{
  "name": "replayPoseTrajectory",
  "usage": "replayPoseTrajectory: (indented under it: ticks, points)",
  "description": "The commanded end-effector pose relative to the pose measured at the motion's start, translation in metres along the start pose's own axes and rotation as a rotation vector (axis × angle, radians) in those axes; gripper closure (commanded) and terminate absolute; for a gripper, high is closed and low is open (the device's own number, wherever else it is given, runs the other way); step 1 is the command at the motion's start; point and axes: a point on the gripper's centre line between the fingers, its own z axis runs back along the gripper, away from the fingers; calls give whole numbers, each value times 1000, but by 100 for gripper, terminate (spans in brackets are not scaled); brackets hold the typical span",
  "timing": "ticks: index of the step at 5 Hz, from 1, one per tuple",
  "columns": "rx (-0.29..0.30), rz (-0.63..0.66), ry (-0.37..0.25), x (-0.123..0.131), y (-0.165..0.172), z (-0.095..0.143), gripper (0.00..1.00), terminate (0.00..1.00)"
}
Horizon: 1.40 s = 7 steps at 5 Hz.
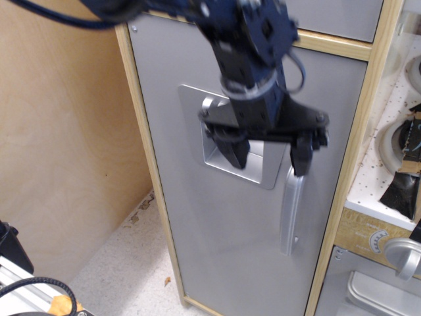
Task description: Open fridge
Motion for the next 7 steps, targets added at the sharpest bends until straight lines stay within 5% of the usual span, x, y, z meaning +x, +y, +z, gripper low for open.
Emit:
replayPoseTrajectory:
  ticks: [1, 5, 6, 7]
  points:
    - [-31, -125, -30, 24, -11, -35, 0, 0]
    - [-46, -198, -105, 32, -21, -81, 0, 0]
    - [-28, -196, -95, 35, -19, -79, 100, 0]
    - [-7, -197, -91, 30, -19, -77, 100, 0]
